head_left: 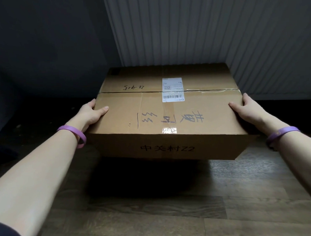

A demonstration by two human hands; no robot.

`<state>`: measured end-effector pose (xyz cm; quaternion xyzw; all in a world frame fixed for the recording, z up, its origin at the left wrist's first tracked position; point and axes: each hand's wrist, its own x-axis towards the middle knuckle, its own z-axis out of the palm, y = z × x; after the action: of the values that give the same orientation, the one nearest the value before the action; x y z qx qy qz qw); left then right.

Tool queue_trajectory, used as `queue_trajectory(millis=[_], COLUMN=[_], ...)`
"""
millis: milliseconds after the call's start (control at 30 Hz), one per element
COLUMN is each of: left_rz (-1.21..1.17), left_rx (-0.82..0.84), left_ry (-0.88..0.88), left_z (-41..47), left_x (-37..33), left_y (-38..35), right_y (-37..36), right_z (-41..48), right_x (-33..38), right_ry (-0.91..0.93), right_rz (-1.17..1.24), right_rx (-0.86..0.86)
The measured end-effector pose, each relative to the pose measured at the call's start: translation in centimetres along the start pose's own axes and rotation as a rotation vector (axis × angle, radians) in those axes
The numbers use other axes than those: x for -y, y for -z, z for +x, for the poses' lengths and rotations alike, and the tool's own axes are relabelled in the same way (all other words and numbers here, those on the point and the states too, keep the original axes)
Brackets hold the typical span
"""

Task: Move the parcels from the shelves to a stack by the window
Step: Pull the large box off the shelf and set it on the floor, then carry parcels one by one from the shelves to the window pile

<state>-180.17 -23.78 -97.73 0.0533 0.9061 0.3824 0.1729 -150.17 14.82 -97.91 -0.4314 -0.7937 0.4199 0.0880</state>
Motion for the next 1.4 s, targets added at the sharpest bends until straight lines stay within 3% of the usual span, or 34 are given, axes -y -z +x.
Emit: queue_trajectory(millis=[267, 567, 700, 1000, 1400], left_rz=[0.139, 0.298, 0.291, 0.351, 0.423], left_rx=[-0.097, -0.103, -0.017, 0.203, 0.301], left_ry=[-0.116, -0.105, -0.148, -0.193, -0.158], left_z=[-0.9, -1.3, -2.9, -12.8, -28.5], left_x=[-0.4, -1.9, -4.4, -18.3, -38.5], left_y=[-0.4, -1.2, -0.1, 10.4, 32.2], right_y=[-1.4, -1.4, 0.2, 8.7, 23.5], right_z=[-0.9, -1.3, -2.8, -11.7, -26.7], right_x=[1.0, 2.0, 5.4, 21.2, 47.5], right_ry=[0.139, 0.06, 0.03, -0.031, 0.008], right_rz=[-0.388, -0.405, -0.449, -0.459, -0.479], right_rx=[-0.107, -0.061, 0.004, 0.201, 0.339])
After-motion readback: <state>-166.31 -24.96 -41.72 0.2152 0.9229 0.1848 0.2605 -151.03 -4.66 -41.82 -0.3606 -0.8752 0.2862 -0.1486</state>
